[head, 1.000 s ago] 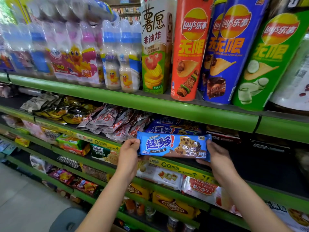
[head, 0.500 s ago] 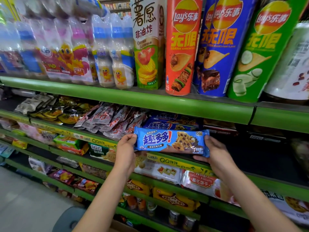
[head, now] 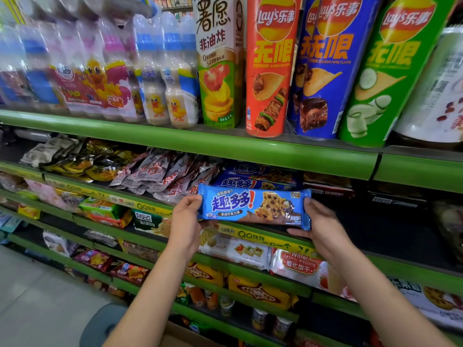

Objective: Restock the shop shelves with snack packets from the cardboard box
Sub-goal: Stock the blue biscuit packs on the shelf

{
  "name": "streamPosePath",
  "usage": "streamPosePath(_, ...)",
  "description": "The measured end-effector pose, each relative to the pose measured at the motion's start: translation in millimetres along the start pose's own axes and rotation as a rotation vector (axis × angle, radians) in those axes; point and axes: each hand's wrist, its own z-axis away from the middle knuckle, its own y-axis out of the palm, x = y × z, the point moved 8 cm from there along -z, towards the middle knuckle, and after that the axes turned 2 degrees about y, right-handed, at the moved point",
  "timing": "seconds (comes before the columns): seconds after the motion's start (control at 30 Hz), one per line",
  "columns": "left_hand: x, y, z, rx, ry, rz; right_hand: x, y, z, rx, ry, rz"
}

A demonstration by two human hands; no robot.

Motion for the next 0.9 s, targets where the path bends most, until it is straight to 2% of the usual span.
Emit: streamPosePath(0.9, -4.8, 4.9, 5.5, -0.006, -0.004, 0.004, -4.2, -2.9, 4.6, -0.046, 0.030, -0.025)
